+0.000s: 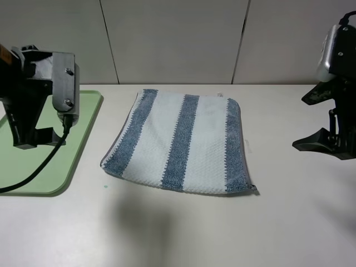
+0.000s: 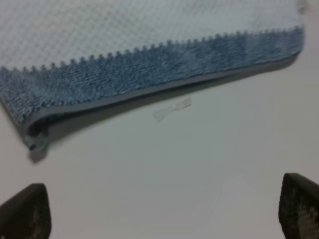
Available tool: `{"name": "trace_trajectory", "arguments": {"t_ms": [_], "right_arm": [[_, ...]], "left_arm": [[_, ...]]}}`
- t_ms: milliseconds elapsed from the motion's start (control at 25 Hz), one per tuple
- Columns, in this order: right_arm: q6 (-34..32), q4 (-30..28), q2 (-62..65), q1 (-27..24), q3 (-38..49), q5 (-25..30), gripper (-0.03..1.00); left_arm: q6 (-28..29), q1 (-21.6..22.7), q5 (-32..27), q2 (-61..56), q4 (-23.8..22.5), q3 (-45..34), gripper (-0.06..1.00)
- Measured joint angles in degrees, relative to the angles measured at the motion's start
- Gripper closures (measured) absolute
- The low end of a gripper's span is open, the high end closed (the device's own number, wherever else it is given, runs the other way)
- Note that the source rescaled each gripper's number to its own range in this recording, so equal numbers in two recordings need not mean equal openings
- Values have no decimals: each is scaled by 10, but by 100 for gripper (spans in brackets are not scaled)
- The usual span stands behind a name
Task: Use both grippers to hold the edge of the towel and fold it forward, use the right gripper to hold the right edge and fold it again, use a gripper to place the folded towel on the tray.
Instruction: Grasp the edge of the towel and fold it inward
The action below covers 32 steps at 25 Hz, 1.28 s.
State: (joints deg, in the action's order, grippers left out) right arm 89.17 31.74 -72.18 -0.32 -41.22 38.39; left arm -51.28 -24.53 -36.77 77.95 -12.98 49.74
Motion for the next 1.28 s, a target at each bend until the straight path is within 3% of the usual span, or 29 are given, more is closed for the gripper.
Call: {"name": "trace_trajectory", "arguments": {"t_ms": [560, 920, 1280], "right_arm": [[56, 53, -121, 0, 0, -32, -3], [62, 56, -177, 0, 0, -55, -3], [62, 63, -195, 0, 0, -78, -3]], "left_arm": [[-52, 0, 81, 128, -3, 0, -5], [-136, -1, 125, 192, -3, 0, -5], [-211, -64, 171, 237, -3, 0, -5]]}}
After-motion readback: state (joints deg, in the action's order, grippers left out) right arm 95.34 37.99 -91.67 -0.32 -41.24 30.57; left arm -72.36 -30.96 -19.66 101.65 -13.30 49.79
